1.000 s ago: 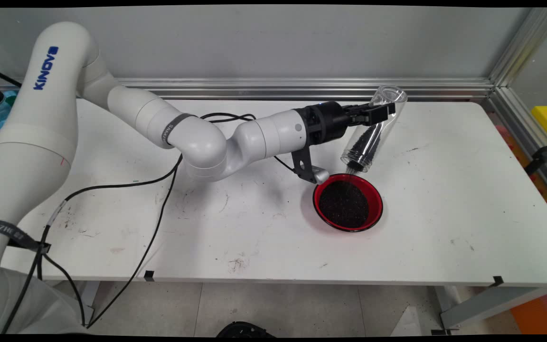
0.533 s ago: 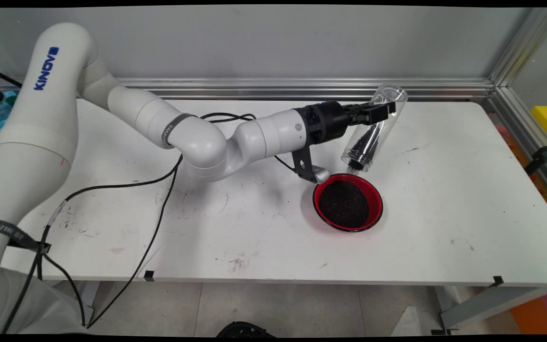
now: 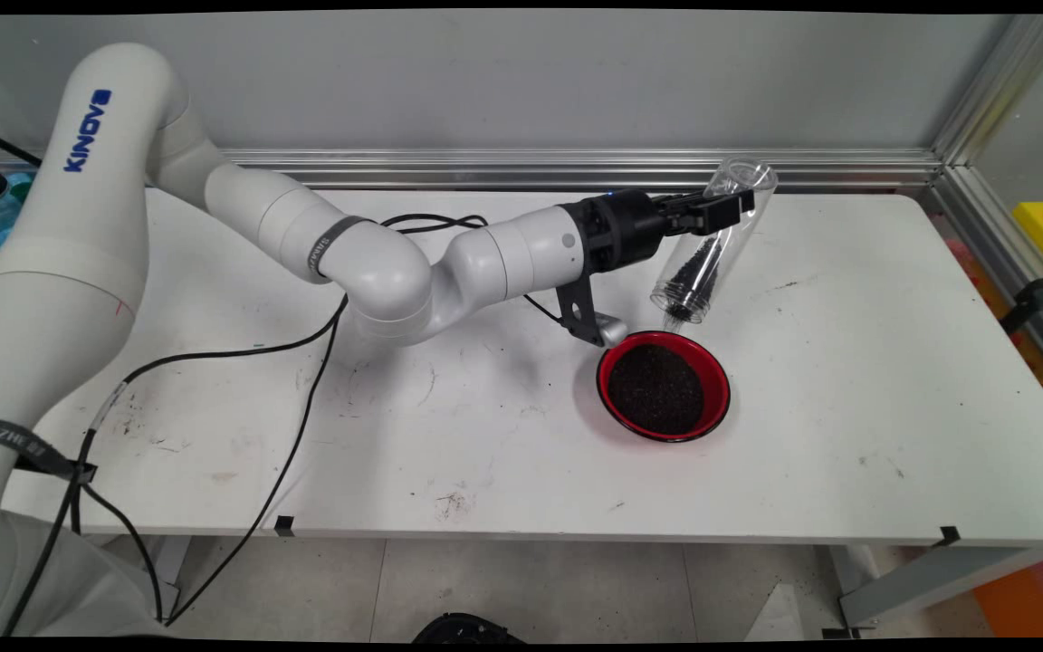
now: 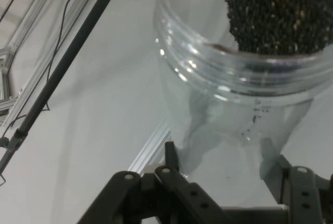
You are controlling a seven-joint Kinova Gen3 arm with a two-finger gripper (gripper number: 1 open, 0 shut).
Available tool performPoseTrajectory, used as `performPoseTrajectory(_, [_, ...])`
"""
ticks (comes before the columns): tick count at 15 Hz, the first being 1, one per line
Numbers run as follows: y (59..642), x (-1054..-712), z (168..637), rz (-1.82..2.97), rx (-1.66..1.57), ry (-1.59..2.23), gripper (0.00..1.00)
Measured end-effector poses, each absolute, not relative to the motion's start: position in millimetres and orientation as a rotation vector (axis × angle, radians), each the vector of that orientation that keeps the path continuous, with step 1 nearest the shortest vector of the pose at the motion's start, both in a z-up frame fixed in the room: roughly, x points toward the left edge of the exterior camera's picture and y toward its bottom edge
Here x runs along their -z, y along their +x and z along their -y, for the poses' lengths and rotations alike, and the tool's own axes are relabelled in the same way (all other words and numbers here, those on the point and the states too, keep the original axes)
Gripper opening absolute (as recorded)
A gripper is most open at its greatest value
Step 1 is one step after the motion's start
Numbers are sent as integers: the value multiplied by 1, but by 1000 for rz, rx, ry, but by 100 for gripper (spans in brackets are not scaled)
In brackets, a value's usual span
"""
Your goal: Pour the black seasoning powder in the red bowl
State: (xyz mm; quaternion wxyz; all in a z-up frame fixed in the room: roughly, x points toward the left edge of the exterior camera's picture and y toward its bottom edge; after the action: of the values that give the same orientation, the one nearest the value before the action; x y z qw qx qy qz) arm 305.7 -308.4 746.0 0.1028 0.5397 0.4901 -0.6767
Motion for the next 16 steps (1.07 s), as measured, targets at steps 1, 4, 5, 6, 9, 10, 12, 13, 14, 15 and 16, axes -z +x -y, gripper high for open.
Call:
performPoseTrajectory(1, [306, -746, 309, -1442, 1996, 1592, 0])
performPoseTrajectory(4, [306, -746, 308, -1430, 1991, 1598, 0])
performPoseTrajectory(5, [306, -745, 308, -1422, 1988, 1603, 0])
performPoseTrajectory(6, [306, -745, 308, -1416, 1986, 1607, 0])
performPoseTrajectory(9, [305, -744, 307, -1398, 1980, 1622, 0])
performPoseTrajectory(10, [305, -744, 306, -1394, 1978, 1626, 0])
performPoseTrajectory(12, [305, -742, 305, -1384, 1974, 1638, 0])
performPoseTrajectory(13, [305, -742, 304, -1378, 1971, 1645, 0])
performPoseTrajectory(14, [304, -741, 303, -1374, 1969, 1651, 0])
performPoseTrajectory(15, [304, -741, 303, -1371, 1968, 1654, 0])
performPoseTrajectory(16, [304, -740, 302, -1368, 1967, 1657, 0])
